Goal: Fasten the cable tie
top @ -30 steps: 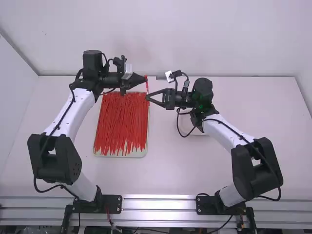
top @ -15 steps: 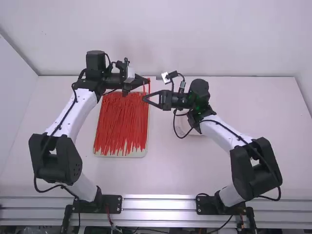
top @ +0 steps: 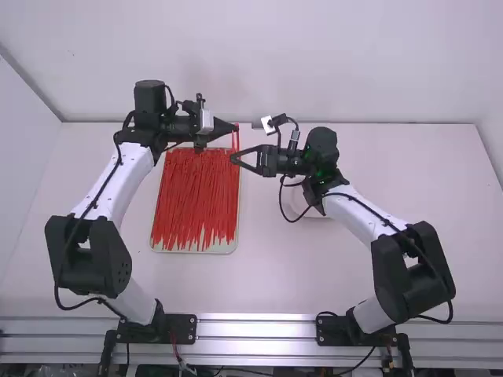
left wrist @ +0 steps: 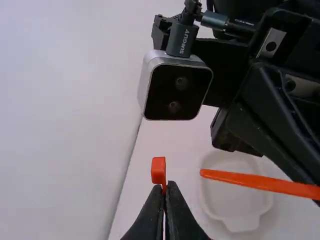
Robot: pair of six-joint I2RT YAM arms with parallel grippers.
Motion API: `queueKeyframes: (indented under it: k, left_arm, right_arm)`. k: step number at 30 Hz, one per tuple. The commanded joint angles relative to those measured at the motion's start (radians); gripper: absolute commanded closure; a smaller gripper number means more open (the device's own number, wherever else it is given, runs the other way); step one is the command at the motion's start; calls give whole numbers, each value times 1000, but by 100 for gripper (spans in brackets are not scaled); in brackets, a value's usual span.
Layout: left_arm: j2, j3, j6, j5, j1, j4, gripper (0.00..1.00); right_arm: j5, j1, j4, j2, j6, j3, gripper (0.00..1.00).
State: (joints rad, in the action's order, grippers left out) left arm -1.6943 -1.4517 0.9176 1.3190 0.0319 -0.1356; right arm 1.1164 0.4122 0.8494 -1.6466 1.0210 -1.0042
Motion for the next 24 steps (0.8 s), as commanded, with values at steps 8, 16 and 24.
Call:
queueKeyframes:
  k: [8, 16, 24]
  left_arm:
    - [-4, 15, 22, 81, -32, 16, 98]
    - [-4, 21, 21, 88, -20, 13, 98]
    - [-4, 29, 23, 109, -13, 25, 98]
  right_arm:
    - [-10, -2, 2, -3, 15, -23, 100]
    - [-18, 0, 2, -3, 23, -23, 100]
    - [-26, 0, 2, -3, 23, -23, 100]
